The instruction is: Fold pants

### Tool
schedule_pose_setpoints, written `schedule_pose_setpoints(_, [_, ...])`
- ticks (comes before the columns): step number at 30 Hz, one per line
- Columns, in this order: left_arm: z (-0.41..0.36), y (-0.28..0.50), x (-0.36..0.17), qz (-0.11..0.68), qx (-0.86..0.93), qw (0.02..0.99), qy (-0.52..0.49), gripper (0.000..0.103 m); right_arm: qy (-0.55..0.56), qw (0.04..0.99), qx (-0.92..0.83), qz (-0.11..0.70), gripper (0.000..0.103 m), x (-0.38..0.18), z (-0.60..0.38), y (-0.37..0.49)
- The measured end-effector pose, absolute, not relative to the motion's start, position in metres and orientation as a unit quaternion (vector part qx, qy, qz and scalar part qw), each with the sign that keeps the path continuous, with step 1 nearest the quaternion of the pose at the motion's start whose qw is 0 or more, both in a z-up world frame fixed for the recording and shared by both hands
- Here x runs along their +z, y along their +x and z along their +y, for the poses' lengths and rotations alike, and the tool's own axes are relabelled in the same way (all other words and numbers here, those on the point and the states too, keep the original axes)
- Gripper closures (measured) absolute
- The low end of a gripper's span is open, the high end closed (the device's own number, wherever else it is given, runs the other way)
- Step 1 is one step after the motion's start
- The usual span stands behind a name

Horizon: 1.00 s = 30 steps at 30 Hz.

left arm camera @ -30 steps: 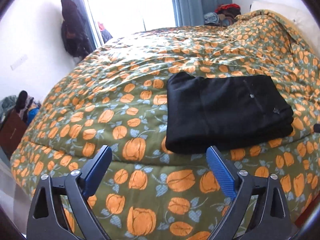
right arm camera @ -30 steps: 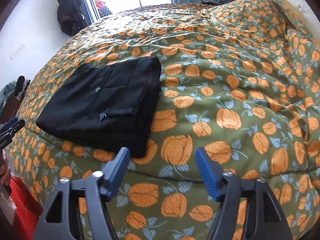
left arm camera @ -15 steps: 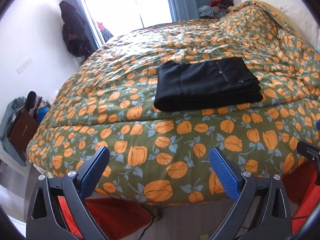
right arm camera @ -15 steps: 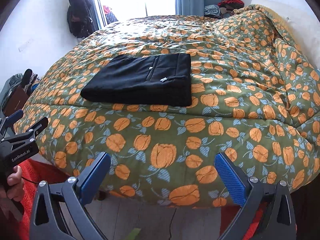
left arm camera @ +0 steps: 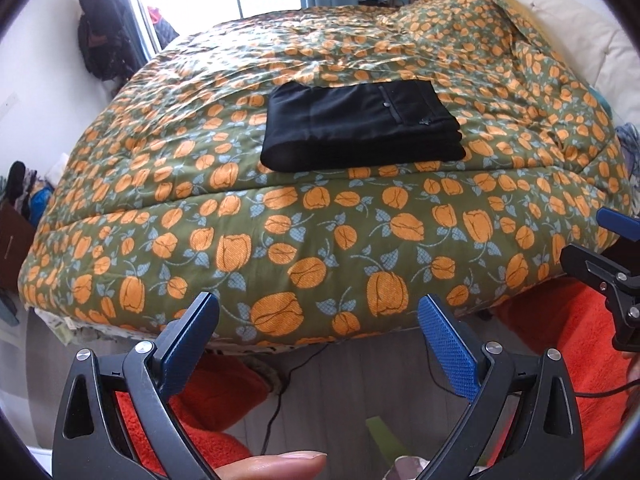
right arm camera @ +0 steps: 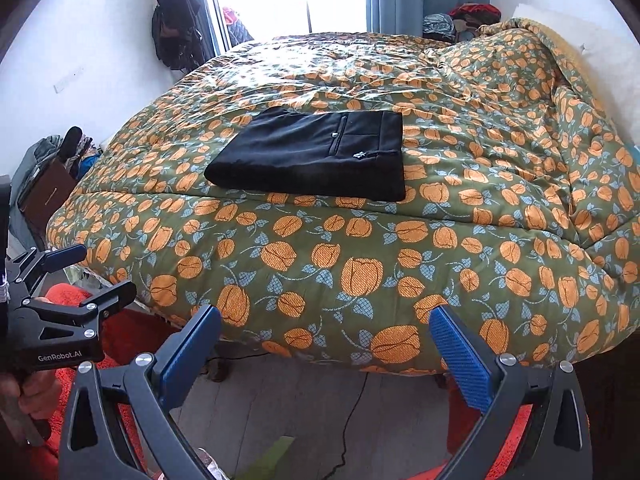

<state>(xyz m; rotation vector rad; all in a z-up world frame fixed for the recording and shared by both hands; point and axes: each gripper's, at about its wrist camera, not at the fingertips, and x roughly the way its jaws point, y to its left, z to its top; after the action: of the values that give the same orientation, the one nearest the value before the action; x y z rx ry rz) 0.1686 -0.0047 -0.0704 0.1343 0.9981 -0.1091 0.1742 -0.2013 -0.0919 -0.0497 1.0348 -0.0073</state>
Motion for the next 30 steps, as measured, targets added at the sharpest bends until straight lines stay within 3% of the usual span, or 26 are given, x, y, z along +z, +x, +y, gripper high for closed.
schedule_pose_setpoints(30, [-0.012,0.172,-0.047,0.463,-0.017,0.882,0.086,0.003,-0.071,0.874,-0.033,0.480,0.000,-0.065,-0.197,0.171])
